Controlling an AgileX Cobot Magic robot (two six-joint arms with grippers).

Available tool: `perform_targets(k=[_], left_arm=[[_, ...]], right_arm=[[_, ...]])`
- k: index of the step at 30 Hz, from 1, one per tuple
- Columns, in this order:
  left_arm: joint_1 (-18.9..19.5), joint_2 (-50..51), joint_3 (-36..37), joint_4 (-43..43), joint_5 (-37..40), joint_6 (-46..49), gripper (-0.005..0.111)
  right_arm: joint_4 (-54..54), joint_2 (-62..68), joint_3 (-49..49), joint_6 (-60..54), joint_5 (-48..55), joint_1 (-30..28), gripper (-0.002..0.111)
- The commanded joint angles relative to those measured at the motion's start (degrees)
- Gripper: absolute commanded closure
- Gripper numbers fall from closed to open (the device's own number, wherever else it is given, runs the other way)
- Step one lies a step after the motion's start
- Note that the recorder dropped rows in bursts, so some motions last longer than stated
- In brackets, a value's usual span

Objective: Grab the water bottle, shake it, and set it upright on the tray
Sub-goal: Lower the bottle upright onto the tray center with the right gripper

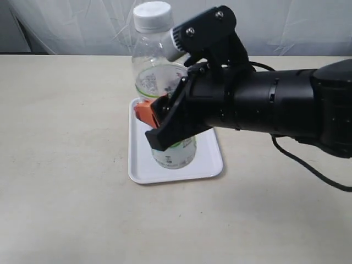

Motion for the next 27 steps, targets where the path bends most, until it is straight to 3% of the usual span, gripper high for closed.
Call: perform_targets(k=[1,3,6,10,12,15,27], left_arm=[[0.05,-0.24,0.13,0.31,-0.75,-0.47,0.107],[0.05,-0.24,0.13,0.31,-0.75,-0.47,0.107],[0.05,-0.24,0.13,0.31,-0.75,-0.47,0.107],[0.05,-0.24,0.13,0.31,-0.75,-0.47,0.107],[0.05,-0.24,0.13,0.31,-0.75,-0.47,0.107],[0.05,-0.24,0.13,0.31,-0.75,-0.47,0.107],[0.05,-0.24,0.13,0.31,-0.75,-0.47,0.107]], right_arm=[[-6.69,-0.57,1.98,7.88,-3.00,0.17,0.109],[-14.25,-0.82,2.21,17.50,-6.53,0.92,0.109],[-33.62,-1.47,3.13,42.06,-14.53,2.23,0.109],[-71.38,-0.92,4.81,82.66,-19.99,1.94,0.109],[-88.30,0.40,5.09,96.88,-23.53,1.94,0.109],[-99.13,3.93,5.09,103.30,-28.71,0.48,0.109],[-98.66,22.64,4.53,102.42,-54.95,-8.14,0.109]])
